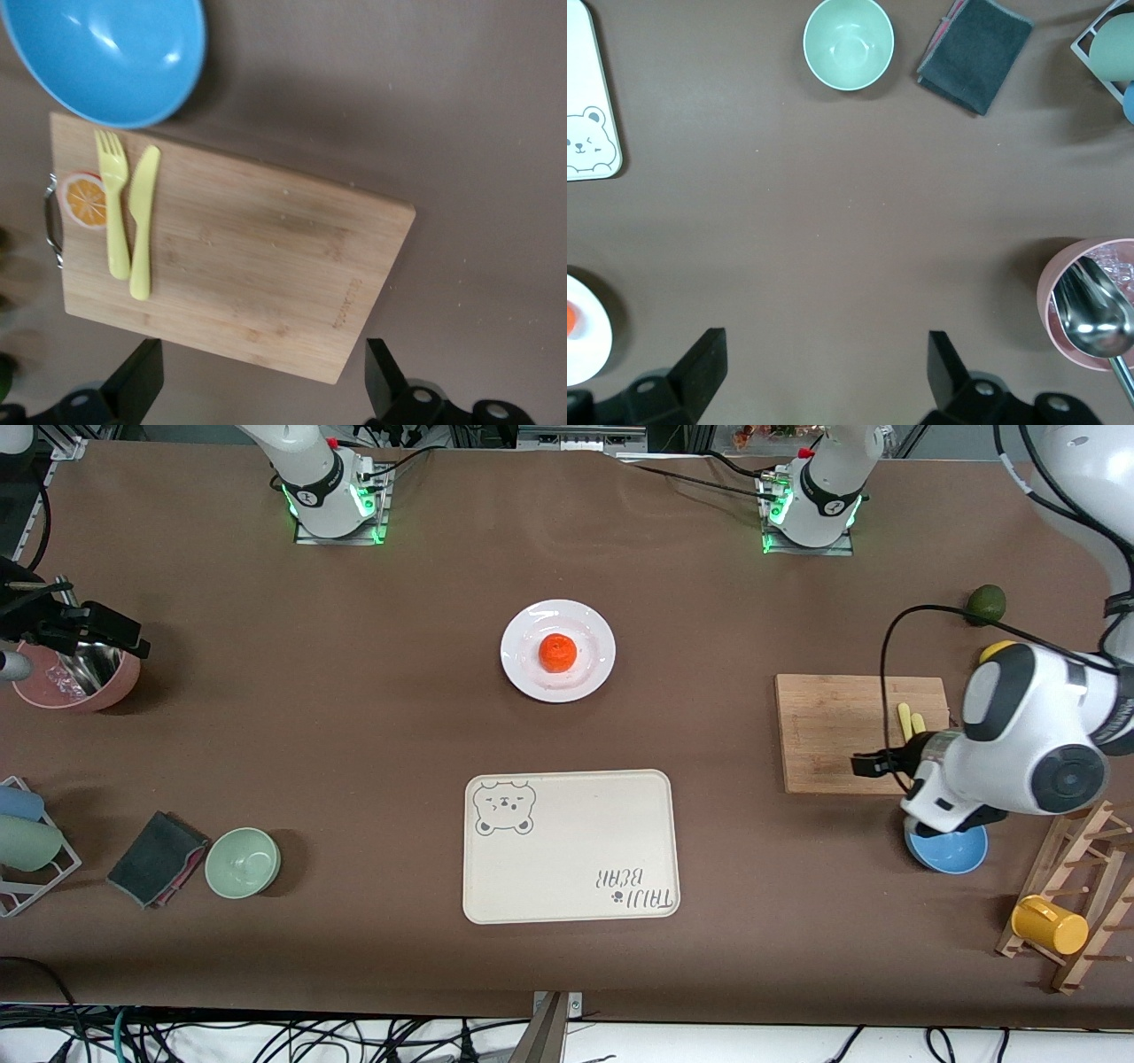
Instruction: Place orange and plate with both arms
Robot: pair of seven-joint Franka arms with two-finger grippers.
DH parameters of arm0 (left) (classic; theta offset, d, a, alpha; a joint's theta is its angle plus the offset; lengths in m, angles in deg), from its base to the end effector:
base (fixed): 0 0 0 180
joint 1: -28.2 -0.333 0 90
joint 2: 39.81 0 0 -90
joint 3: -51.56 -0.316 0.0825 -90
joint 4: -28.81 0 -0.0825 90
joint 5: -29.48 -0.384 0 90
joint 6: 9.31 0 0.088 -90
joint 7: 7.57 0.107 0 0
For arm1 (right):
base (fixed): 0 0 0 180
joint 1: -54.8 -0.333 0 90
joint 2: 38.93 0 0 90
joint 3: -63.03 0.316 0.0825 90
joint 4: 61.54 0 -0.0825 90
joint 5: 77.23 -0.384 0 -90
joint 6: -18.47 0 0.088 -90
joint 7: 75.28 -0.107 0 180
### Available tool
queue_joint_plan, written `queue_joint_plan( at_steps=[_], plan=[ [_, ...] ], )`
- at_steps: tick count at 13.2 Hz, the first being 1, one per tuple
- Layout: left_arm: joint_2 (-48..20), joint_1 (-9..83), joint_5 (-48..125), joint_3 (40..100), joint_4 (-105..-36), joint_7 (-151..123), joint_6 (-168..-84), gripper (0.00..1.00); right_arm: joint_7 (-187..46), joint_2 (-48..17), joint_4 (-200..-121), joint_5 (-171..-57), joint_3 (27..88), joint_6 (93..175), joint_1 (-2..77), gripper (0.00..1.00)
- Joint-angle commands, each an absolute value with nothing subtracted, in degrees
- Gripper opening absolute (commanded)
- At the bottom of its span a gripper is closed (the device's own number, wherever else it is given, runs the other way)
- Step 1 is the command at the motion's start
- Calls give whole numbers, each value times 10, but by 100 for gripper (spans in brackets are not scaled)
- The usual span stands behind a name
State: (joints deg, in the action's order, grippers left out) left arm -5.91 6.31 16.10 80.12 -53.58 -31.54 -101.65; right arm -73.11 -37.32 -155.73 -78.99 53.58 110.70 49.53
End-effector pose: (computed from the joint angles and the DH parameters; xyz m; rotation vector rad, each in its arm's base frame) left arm 0.6640 0.0024 0.3536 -3.0241 -0.4203 0.5341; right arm 0.5616 -0.0367 0.5778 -3.1102 0.0580 0.0939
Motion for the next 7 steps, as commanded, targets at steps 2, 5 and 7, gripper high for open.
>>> queue_joint_plan(
  at_steps=[2,5,7],
  plan=[
    [-67,6,202,814,-496,-252,-1003,100,-725,-375,-1548,-792,538,1089,487,100],
    [-102,-11,217,812,-496,-237,-1003,100,-730,-360,-1551,-801,558,1037,482,100],
    [-112,-11,217,812,-496,-237,-998,100,-730,-353,-1553,-844,566,979,480,100]
  ],
)
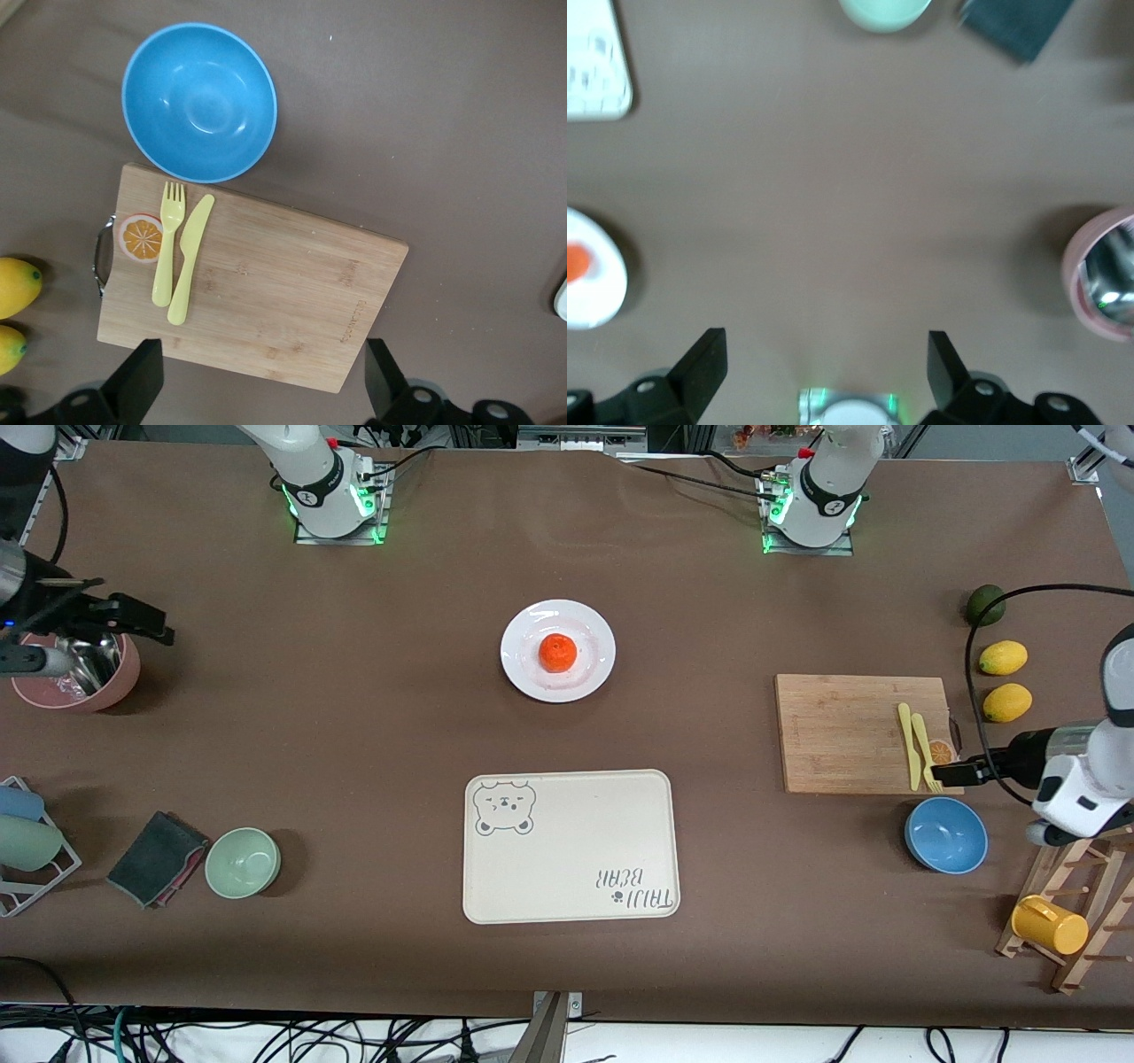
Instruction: Place orange and plate with both arms
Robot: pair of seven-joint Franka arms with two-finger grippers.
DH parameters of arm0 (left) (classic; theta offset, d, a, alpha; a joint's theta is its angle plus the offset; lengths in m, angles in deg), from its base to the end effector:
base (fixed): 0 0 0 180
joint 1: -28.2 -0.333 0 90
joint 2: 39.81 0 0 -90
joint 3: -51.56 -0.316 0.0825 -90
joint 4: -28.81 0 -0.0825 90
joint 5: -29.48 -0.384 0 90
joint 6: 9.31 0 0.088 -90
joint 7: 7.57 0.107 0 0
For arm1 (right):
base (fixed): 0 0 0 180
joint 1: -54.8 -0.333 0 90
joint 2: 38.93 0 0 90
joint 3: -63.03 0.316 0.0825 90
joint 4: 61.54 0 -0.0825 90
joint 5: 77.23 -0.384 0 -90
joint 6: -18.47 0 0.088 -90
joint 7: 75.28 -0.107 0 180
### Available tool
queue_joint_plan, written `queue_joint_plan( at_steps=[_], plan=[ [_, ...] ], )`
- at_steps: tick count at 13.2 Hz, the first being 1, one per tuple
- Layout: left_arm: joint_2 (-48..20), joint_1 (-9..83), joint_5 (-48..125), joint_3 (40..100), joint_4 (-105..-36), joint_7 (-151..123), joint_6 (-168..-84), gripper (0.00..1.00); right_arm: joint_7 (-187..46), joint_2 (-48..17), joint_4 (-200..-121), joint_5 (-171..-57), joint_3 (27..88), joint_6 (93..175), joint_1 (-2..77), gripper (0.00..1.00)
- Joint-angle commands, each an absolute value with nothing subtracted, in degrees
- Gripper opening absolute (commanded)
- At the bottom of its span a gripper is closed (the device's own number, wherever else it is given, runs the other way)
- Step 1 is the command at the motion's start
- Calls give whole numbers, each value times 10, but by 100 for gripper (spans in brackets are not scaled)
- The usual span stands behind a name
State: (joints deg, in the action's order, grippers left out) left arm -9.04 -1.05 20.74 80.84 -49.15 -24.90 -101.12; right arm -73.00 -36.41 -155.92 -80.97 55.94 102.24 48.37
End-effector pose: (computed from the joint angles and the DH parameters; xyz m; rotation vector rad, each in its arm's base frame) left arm 0.6680 0.0807 0.4224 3.0105 0.4722 -0.3711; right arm 0.5489 0.0025 0.5570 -3.0558 -0.0419 0.3487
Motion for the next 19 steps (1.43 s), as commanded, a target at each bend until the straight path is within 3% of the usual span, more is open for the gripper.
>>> queue_joint_plan(
  at_steps=[1,3,7,9,12,16,19],
  plan=[
    [-113,-9,216,812,-496,-237,-993,100,-729,-342,-1558,-884,567,956,476,100],
    [-113,-12,217,812,-496,-216,-992,100,-729,-298,-1567,-969,567,924,454,100],
    [-161,36,227,770,-508,-203,-988,100,-704,-207,-1594,-1103,567,947,404,100],
    [-213,132,264,658,-543,-201,-990,100,-702,-169,-1612,-1156,568,1031,356,100],
    [-258,196,308,581,-565,-171,-988,100,-694,-141,-1670,-1236,578,1159,293,100],
    [-317,269,307,511,-584,-150,-983,100,-509,-116,-1752,-1378,591,1220,284,100],
    [-341,268,308,512,-579,-87,-969,100,-369,-91,-1781,-1420,592,1253,268,100]
  ],
)
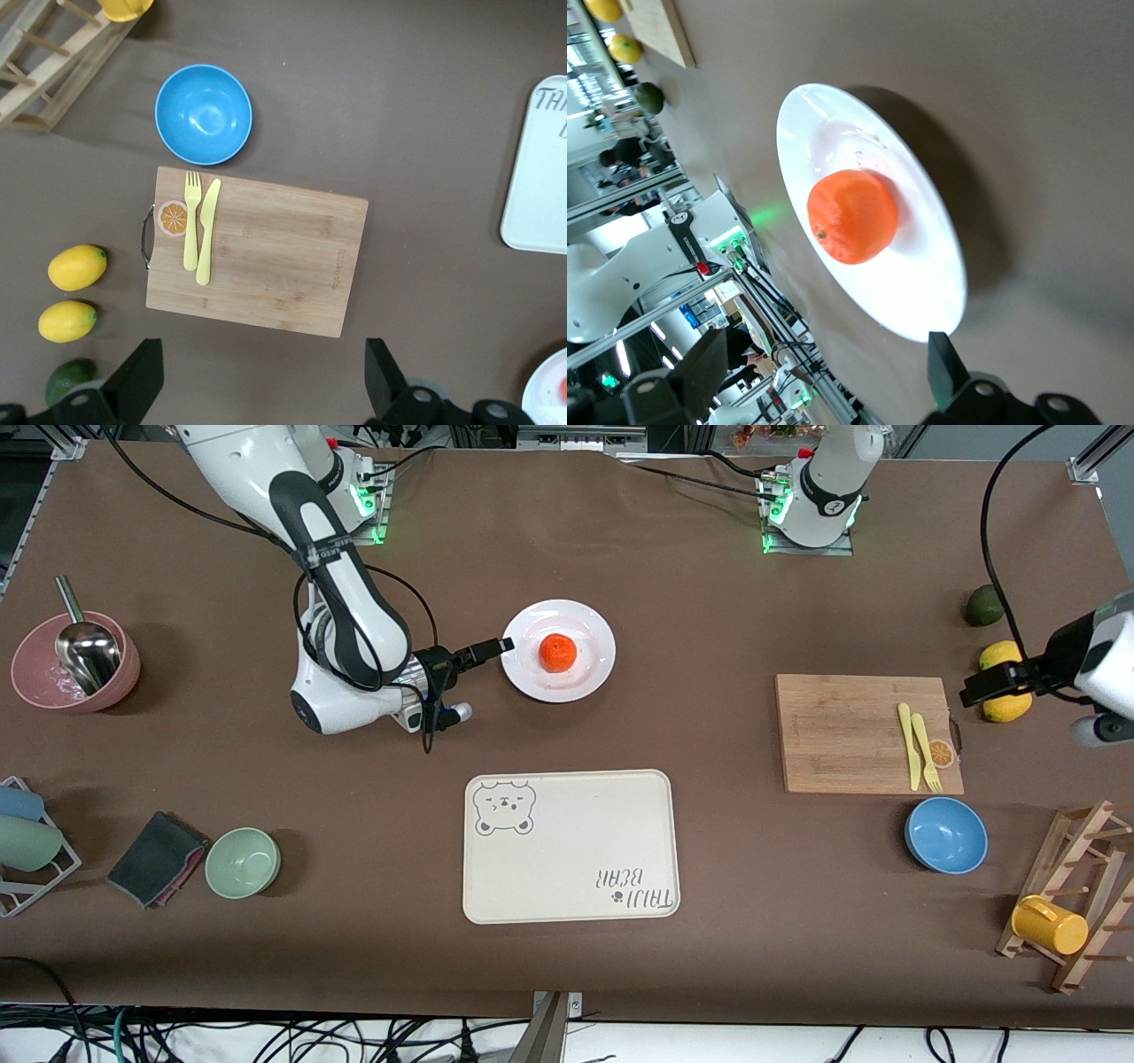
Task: Place orange and plate with both arms
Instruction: 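Reach the right gripper to the rim of the white plate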
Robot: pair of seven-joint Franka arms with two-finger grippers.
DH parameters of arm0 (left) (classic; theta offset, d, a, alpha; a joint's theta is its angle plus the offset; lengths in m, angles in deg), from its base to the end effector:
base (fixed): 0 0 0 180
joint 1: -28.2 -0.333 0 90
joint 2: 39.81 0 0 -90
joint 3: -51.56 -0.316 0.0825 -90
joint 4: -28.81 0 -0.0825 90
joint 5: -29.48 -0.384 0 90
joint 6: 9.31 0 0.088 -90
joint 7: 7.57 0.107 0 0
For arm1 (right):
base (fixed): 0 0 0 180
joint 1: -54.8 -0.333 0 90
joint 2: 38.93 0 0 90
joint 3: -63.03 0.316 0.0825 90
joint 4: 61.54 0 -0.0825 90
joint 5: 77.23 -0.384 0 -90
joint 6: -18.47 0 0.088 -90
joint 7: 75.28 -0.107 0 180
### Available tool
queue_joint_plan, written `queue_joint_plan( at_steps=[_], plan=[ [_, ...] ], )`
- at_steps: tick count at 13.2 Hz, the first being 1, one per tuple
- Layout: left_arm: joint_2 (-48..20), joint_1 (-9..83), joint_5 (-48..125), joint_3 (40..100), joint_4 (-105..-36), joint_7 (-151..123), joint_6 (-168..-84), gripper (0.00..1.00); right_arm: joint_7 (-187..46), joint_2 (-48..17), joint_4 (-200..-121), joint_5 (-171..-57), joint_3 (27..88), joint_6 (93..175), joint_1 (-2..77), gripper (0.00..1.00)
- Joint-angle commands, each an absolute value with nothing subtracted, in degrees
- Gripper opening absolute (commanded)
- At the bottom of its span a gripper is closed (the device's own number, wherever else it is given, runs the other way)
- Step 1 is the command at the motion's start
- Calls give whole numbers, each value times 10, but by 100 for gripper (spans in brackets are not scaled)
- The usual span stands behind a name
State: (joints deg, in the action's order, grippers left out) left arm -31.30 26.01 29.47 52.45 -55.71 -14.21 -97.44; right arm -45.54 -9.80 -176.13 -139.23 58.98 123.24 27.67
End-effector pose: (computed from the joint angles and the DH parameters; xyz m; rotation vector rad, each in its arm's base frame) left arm 0.5945 0.0142 0.5813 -3.1293 -0.2173 0.1342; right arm 0.4824 0.2835 0.1932 -2.1515 -0.2570 0.6444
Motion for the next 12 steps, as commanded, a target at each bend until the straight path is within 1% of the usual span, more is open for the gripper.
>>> queue_joint_plan(
  at_steps=[1,3,8,9,10,12],
  plan=[
    [-343,267,308,512,-574,-64,-968,100,-329,-74,-1781,-1442,592,1255,263,99],
    [-347,270,308,512,-574,-57,-968,100,-290,-54,-1782,-1468,592,1260,262,99],
    [-348,268,324,512,-580,-59,-970,100,-288,-32,-1782,-1492,592,1299,237,99],
    [-346,269,324,512,-577,-58,-968,100,-283,-29,-1782,-1501,592,1302,234,93],
    [-344,270,324,512,-577,-58,-968,100,-272,-24,-1781,-1502,592,1307,232,85],
    [-344,269,324,511,-575,-56,-967,100,-262,-19,-1779,-1502,592,1319,231,61]
  ],
)
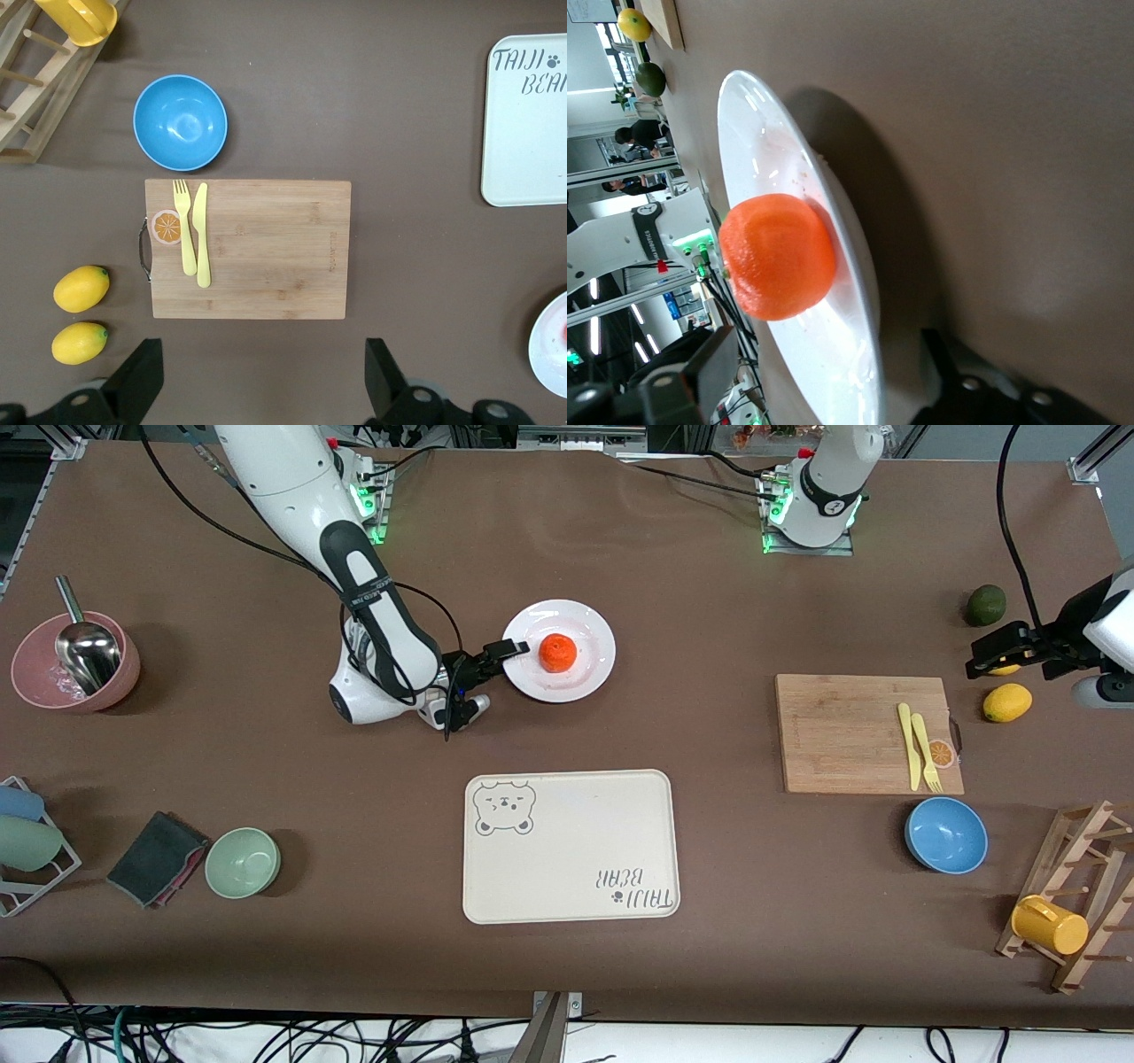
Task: Place orange and plate with both arms
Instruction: 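Grip the plate rim with the right gripper and slide it toward the tray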
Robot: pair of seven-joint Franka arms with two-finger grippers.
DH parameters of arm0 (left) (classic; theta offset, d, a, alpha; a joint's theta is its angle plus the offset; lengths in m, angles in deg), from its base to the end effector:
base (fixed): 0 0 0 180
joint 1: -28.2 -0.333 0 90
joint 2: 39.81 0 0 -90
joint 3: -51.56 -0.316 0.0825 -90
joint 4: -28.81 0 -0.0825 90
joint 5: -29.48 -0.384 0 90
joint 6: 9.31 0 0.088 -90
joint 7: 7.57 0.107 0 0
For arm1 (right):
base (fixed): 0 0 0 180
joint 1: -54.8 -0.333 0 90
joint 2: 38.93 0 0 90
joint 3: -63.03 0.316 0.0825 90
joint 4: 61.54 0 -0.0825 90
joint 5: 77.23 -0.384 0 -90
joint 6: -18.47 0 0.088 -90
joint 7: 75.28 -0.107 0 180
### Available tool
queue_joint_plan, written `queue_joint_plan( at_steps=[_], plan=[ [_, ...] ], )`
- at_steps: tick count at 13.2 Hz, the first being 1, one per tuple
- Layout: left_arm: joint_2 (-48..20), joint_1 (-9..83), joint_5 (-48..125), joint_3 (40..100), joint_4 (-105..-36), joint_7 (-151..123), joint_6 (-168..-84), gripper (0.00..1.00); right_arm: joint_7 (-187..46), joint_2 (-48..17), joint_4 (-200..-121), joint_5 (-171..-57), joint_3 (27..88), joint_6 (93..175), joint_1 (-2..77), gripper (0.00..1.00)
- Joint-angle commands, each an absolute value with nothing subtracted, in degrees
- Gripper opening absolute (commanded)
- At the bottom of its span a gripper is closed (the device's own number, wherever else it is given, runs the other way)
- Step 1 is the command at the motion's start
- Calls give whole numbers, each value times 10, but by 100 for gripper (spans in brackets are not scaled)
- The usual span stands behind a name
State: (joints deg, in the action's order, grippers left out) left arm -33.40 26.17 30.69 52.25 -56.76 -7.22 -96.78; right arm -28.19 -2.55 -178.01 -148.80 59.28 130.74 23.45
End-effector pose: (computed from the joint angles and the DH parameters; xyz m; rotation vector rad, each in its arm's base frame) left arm 0.5831 0.0117 0.5934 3.1155 0.0268 -0.1221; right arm 0.4497 0.3036 0.1147 -2.1059 -0.3788 0.4977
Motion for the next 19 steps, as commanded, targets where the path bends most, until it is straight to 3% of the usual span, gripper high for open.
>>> queue_joint_plan(
  at_steps=[1,4,5,13,19],
  plan=[
    [-344,269,324,511,-575,-56,-967,100,-262,-15,-1778,-1502,592,1320,230,48],
    [-342,270,324,511,-574,-57,-968,100,-261,-15,-1777,-1502,592,1319,229,9],
    [-340,271,324,511,-574,-57,-968,100,-261,-16,-1776,-1502,592,1319,228,3],
    [-333,277,318,512,-575,-55,-968,100,-276,-39,-1746,-1501,589,1311,231,0],
    [-330,278,317,513,-572,-54,-972,100,-408,18,-1577,-1486,585,1311,268,0]
  ],
)
